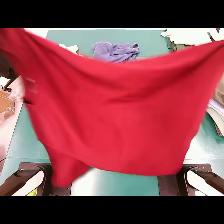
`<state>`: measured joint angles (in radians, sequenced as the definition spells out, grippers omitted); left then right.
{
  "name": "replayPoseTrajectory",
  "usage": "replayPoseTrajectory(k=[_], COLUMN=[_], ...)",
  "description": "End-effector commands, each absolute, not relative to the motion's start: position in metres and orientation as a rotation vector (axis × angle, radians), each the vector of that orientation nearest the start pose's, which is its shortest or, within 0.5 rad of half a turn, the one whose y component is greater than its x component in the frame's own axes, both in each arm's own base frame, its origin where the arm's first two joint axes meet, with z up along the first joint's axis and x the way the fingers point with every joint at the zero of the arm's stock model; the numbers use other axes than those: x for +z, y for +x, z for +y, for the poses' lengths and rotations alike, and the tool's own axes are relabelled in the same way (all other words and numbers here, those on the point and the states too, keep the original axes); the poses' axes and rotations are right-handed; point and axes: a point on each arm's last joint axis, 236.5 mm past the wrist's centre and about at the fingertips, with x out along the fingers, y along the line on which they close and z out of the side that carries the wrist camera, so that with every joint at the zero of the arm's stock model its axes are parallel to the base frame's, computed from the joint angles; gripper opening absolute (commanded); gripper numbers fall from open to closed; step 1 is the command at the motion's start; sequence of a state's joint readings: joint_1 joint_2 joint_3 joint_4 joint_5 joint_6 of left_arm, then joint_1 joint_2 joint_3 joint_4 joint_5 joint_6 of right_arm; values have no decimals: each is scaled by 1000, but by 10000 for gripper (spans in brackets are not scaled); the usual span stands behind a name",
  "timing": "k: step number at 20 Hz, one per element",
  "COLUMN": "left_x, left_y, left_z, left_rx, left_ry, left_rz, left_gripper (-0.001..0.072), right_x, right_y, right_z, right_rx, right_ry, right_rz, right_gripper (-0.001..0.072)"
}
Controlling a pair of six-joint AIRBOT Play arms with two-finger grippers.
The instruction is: Fold the shirts.
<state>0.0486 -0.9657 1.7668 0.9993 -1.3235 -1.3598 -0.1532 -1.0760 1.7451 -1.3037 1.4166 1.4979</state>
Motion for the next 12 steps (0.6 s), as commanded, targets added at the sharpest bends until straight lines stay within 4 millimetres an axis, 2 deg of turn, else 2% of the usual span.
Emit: replayPoseTrajectory(k=[1,3,4,6,8,9,11,12], left_x=[252,184,158,110,82,74,66,63], left_y=[376,415,435,479,519,534,550,551], left_z=[-136,-133,-133,-134,-125,-118,-104,-100], left_rx=[-633,-601,-586,-538,-449,-404,-349,-337], left_ry=[-293,-334,-339,-344,-369,-382,-367,-338], left_rz=[774,869,885,879,825,794,753,753], left_gripper=[23,23,23,23,23,23,23,23], right_x=[165,107,82,47,33,32,34,33], right_y=[444,476,489,513,537,547,559,557], right_z=[-8,-13,-15,-18,-23,-26,-27,-26], right_rx=[124,119,117,103,69,53,58,66], right_ry=[151,180,193,226,268,278,272,268], right_rz=[975,1071,1115,1166,1162,1150,1136,1157], right_gripper=[19,19,19,19,19,19,19,19])
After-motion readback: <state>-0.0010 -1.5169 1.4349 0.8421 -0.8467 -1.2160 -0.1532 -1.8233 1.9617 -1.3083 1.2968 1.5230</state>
